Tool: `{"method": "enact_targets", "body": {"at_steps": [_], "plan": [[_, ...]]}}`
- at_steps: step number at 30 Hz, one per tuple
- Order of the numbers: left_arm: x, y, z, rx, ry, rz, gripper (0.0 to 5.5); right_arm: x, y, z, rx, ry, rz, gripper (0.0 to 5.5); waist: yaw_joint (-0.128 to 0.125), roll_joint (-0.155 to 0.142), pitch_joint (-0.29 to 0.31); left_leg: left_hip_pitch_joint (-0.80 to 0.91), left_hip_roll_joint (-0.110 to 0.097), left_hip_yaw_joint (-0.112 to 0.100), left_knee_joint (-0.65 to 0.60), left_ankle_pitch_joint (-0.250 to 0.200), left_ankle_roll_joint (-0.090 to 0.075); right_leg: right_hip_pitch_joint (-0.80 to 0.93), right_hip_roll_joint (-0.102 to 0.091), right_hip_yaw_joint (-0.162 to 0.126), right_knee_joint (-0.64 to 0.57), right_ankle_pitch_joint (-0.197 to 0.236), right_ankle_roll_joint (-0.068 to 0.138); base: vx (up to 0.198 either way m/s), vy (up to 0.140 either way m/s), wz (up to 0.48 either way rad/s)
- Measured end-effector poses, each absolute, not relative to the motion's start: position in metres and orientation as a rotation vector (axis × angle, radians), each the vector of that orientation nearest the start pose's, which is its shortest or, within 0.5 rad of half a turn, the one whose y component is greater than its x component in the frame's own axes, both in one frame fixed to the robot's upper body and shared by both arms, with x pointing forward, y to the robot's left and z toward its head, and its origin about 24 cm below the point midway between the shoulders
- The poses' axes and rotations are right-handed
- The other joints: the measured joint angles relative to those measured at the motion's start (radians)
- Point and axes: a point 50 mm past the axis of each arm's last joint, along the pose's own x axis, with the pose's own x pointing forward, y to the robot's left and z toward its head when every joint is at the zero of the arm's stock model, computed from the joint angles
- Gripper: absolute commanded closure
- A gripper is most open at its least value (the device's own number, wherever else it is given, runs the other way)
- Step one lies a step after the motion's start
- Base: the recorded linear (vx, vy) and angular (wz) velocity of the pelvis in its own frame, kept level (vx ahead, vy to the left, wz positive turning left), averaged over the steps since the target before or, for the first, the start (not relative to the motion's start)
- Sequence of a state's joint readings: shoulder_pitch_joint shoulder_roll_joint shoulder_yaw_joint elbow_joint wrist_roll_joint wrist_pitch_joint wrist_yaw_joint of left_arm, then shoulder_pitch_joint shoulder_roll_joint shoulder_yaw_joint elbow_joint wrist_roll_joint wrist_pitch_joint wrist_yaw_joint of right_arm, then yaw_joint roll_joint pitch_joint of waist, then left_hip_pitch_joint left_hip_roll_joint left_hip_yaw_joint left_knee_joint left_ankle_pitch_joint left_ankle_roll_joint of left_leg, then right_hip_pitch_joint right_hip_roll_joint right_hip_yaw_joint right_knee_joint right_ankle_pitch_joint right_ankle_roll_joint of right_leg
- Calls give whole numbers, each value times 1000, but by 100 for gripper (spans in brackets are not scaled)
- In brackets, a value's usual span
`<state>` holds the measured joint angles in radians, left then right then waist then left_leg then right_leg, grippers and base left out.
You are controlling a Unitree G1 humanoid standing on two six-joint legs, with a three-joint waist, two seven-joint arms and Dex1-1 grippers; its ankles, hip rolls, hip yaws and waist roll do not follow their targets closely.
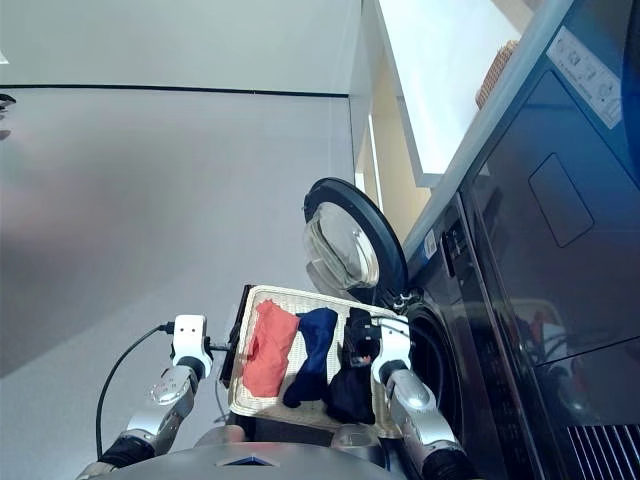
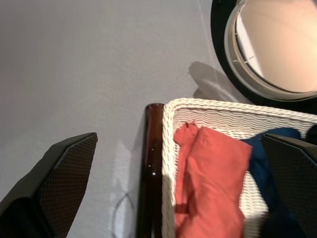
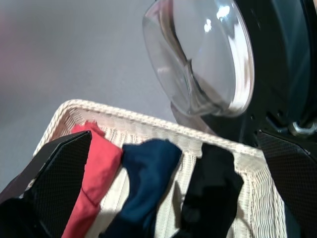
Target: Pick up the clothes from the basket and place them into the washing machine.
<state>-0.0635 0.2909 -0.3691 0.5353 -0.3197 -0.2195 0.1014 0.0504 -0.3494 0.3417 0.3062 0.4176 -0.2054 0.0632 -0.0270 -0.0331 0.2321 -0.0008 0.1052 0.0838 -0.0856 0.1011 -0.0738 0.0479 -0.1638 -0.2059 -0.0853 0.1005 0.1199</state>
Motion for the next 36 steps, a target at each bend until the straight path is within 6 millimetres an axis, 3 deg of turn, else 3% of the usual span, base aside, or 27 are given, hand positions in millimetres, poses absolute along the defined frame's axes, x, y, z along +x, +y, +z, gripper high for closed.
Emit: {"method": "enact_targets", "body": {"at_steps": [6, 11, 19, 24, 27, 31, 36], "plan": [[266, 141, -13, 146, 149, -188, 0, 247, -138, 15, 34, 65, 351, 0, -1, -5, 108, -68, 0, 2, 1, 18, 2, -72, 7, 10, 3, 21, -3, -78, -13, -15], [294, 130, 23, 229, -4, -207, 0, 270, -111, 72, 29, -167, 456, 0, -3, -10, 205, -137, 3, 1, 22, 29, 2, -145, 10, 16, 30, 26, -7, -50, -18, -4], [315, 115, 53, 268, -110, -236, 0, 290, -78, 136, 4, -411, 566, 0, -15, -13, 289, -282, 5, -2, 103, 21, 0, -278, 12, 22, 88, 26, -12, -83, -31, 7], [323, 107, 60, 278, -134, -228, 0, 292, -57, 160, -4, -503, 628, 0, -14, -18, 297, -386, 17, -1, 206, -10, 1, -393, 14, 47, 198, -9, -22, -87, -16, -83], [325, 107, 63, 279, -142, -216, 0, 293, -51, 173, 26, -559, 618, 0, -23, -19, 297, -495, 26, -11, 306, -34, 2, -509, 12, 57, 319, -45, -31, -79, -7, -14], [326, 107, 59, 273, -131, -188, 0, 292, -46, 174, 38, -560, 617, 0, -24, -20, 298, -603, 33, -28, 388, -50, -1, -628, 4, 66, 424, -75, -45, -61, 11, 4], [335, 105, 63, 280, -128, -160, 0, 290, -40, 173, 58, -554, 627, 0, -27, -24, 299, -707, 39, -30, 444, -55, 6, -745, -1, 89, 500, -85, -43, -36, 11, -30]]}}
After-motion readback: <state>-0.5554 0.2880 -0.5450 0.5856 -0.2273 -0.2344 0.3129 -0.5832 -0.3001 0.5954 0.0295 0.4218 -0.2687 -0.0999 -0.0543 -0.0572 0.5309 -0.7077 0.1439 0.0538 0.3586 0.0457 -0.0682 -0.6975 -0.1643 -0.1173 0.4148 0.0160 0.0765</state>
